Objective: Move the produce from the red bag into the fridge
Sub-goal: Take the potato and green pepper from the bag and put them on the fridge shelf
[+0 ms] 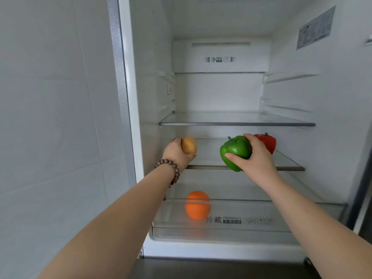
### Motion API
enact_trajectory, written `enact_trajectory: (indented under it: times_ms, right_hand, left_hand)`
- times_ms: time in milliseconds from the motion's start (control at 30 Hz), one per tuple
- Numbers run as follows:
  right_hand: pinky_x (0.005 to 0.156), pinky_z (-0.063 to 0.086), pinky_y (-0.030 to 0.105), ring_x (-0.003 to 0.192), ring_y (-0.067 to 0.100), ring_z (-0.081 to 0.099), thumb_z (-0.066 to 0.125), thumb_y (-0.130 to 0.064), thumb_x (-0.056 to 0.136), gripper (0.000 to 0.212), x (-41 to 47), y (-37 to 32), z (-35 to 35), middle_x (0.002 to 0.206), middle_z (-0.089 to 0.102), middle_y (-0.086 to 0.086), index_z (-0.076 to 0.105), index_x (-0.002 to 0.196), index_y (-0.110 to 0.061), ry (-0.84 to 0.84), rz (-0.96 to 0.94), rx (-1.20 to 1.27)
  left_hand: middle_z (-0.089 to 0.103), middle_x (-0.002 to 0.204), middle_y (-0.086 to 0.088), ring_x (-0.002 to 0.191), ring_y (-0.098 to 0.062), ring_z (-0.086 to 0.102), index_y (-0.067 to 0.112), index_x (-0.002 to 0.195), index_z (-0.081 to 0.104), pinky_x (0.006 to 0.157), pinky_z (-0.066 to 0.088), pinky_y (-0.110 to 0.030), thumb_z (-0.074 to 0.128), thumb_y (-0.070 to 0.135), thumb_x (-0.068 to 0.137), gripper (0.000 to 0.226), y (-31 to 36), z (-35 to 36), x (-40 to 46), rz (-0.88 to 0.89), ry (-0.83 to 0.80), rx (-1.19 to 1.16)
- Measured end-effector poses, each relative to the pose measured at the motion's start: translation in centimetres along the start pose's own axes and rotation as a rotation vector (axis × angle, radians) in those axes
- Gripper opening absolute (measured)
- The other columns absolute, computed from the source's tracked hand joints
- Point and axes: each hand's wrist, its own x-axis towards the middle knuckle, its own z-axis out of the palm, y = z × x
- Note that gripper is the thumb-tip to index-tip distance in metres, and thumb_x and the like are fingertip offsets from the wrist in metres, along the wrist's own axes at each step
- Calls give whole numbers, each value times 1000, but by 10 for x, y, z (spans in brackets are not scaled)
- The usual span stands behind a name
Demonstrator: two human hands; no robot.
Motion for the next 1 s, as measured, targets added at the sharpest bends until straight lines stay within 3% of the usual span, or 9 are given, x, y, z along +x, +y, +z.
enact_trajectory:
  times_ms: [167,300,500,567,700,800,900,1000]
  right_hand:
    - [101,40,34,117,20,50,79,-44,66,84,27,13,11,131,51,1,39,136,-21,-52,45,52]
    - [98,42,34,116,19,51,80,-44,64,85,42,23,19,129,54,1,39,135,-23,-66,78,93]
    - [82,42,22,107,12,50,80,-41,65,82,50,28,24,127,54,-1,40,135,-23,-97,113,131]
    - [88,44,28,110,15,51,80,-41,66,82,53,28,23,129,53,1,40,135,-21,-87,115,139]
    - [96,45,36,116,19,51,77,-38,71,79,59,29,20,132,50,3,39,137,-19,-126,144,190]
    - [97,44,34,114,17,52,74,-34,76,71,60,30,18,131,52,1,41,136,-19,-188,166,238]
    - [91,43,27,107,11,53,71,-30,79,60,58,32,16,125,56,-2,46,132,-20,-260,169,274]
    - [100,44,36,113,16,55,67,-28,83,52,58,33,15,125,60,1,49,130,-18,-329,176,283]
  left_hand:
    - [52,130,-11,115,-26,52,9,134,42,90,44,-31,71,33,79,66,-14,13,31,-78,-11,-6]
    - [50,131,-14,116,-28,51,8,135,38,91,44,-32,71,30,79,68,-20,21,46,-92,17,2]
    - [44,134,-14,123,-26,45,4,130,41,99,39,-31,74,39,76,73,-2,28,49,44,80,15]
    - [50,128,-15,118,-26,49,4,128,44,96,40,-30,74,45,73,75,13,29,45,143,91,-20]
    - [45,142,-13,129,-22,43,6,141,34,104,36,-29,75,41,73,87,37,38,38,203,-128,-256]
    - [43,144,-11,130,-19,43,6,144,29,98,34,-20,75,31,74,87,44,46,40,164,-302,-357]
    - [49,138,-8,126,-17,47,6,142,34,97,37,-18,75,28,76,81,43,52,45,162,-366,-351]
    - [58,128,-6,118,-17,54,8,135,46,101,42,-28,75,24,77,67,40,59,49,153,-411,-413]
